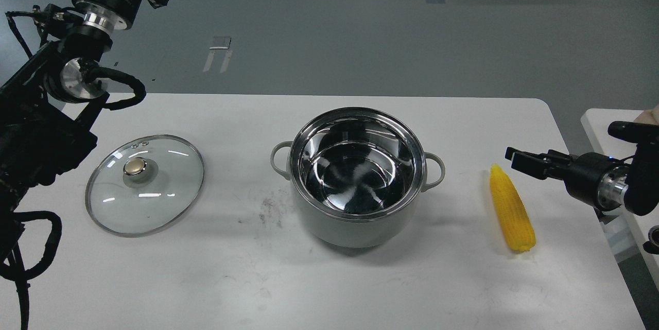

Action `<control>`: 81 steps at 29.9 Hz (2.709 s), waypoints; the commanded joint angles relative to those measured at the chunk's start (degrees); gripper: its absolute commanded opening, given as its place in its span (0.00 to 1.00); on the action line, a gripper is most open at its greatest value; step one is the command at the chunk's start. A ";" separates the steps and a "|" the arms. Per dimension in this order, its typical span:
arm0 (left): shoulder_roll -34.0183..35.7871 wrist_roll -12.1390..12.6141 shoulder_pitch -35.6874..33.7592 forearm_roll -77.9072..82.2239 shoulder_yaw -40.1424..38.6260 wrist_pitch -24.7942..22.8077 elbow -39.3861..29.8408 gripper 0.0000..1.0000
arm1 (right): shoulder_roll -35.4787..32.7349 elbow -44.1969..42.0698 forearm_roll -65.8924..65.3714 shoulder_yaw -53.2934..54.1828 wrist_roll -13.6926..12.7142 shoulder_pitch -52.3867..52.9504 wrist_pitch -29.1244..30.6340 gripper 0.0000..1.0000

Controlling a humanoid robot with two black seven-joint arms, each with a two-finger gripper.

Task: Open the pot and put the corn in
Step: 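Reach the right gripper down and grasp the yellow corn cob, then lift the corn and move it over the open pot, then lower the corn into the pot and open the right gripper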

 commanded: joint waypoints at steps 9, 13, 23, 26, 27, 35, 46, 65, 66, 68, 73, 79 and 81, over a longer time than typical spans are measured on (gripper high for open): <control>0.23 -0.10 0.19 0.00 -0.08 0.00 -0.10 0.98 | 5.09 -4.63 -4.71 -4.45 -3.47 -0.61 0.01 0.86; 0.06 -0.10 0.19 0.00 0.01 0.08 -0.10 0.98 | 5.27 -4.81 -4.80 -4.45 -4.44 -1.05 0.01 0.66; -0.12 -0.10 0.19 0.08 0.10 0.61 -0.27 0.98 | 4.83 -4.20 -4.19 -3.40 -5.85 -1.05 -1.53 0.00; 0.14 -0.10 0.10 0.00 0.10 0.61 -0.27 0.98 | 4.47 -3.06 -3.66 0.54 -5.67 -0.79 -2.06 0.00; 0.23 -0.10 0.19 0.08 0.10 0.53 -0.27 0.98 | 4.74 -2.70 -3.66 1.87 -5.67 -0.79 -2.06 0.00; -0.03 -0.01 -0.07 0.08 0.10 0.70 -0.36 0.98 | 9.65 6.26 -1.82 10.67 -5.41 5.18 -1.36 0.00; 0.23 0.17 -0.51 0.08 0.10 0.79 -1.76 0.98 | 18.97 9.96 -1.46 -11.28 -6.37 14.85 -1.09 0.00; -0.21 0.08 -0.16 0.08 0.01 1.05 -2.38 0.98 | 22.84 4.51 -1.73 -18.25 -6.20 16.88 -1.09 0.47; -0.12 0.08 -0.16 0.17 0.01 1.05 -2.38 0.98 | 23.02 4.51 -1.64 -18.25 -6.11 16.88 -1.09 0.59; -0.03 0.08 -0.16 0.08 0.01 1.05 -2.38 0.98 | 23.19 4.42 -1.55 -18.25 -6.02 17.05 -1.18 0.76; 0.23 0.08 -0.16 0.17 0.10 0.96 -2.38 0.98 | 23.37 4.51 -1.38 -18.25 -5.67 17.14 -1.18 0.96; -0.03 0.08 -0.16 0.09 0.01 1.05 -2.38 0.98 | 22.84 4.59 -1.29 -18.07 -5.67 17.58 -1.18 0.97; -0.03 0.08 -0.16 0.08 0.10 1.05 -2.38 0.98 | 22.93 4.77 -1.29 -17.72 -5.67 17.67 -1.44 0.97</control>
